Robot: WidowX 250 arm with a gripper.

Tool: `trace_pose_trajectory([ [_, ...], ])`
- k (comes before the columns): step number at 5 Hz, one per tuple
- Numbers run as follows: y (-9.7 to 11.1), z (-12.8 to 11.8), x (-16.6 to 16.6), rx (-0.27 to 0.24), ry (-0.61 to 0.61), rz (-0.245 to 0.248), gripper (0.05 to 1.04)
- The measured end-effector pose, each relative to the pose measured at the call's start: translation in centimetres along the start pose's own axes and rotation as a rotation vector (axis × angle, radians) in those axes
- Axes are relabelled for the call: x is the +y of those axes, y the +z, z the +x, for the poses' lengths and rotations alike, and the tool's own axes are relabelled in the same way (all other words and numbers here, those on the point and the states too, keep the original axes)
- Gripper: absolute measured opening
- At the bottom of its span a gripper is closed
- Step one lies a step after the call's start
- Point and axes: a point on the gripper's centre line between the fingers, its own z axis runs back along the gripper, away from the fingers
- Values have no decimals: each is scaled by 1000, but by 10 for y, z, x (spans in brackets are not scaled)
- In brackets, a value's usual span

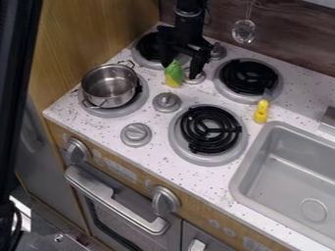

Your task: Transfer the silver pot from the left burner to the right burner

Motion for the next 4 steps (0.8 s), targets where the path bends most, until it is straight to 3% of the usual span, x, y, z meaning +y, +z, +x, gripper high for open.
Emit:
trace_pose_trajectory([
  [1,-20,-8,-3,53,-4,-9,997],
  [2,-24,-9,7,58,28,-22,997],
  [4,-22,-19,67,43,198,-37,997],
])
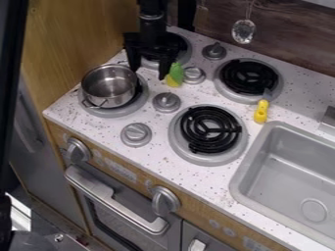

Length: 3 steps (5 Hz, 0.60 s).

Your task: Transfer the silver pot from the left burner to the right burner

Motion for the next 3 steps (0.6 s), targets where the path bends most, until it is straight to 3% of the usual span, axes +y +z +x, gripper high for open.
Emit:
trace_pose_trajectory([
  [1,-1,-6,21,17,66,4,997],
  [3,-40,-21,27,150,108,-40,976],
])
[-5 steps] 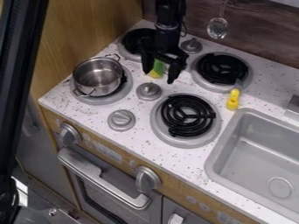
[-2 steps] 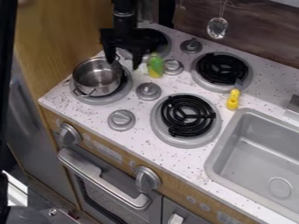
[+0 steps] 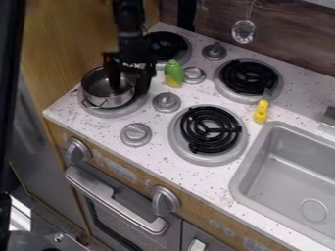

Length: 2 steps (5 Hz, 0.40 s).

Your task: Transfer the silver pot from the left burner to the right burner

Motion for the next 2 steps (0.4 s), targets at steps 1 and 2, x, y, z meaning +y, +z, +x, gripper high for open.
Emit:
trace_pose_trajectory([
  [1,-3,2,-5,-30,-14,0,827],
  [2,-2,1,-10,-44,-53,38,556],
])
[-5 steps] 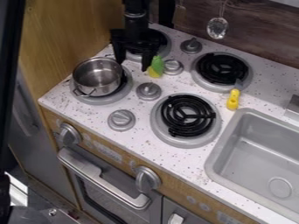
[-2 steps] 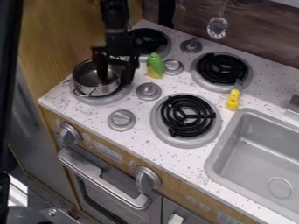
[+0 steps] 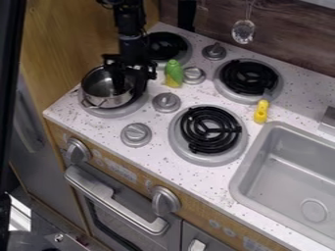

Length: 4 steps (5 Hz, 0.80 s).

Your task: Transfer the silver pot from the left burner to the right burner

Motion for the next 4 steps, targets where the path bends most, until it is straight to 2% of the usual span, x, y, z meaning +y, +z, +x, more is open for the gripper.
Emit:
trace_pose_trajectory([
  [1,3,-2,-12,-7,-36,16,281],
  [2,17,-8,-38,-61,-101,34,113],
  [3,31,-24,-78,-130,-163,47,74],
  [4,28,-49,-117,-124,-197,49,71],
])
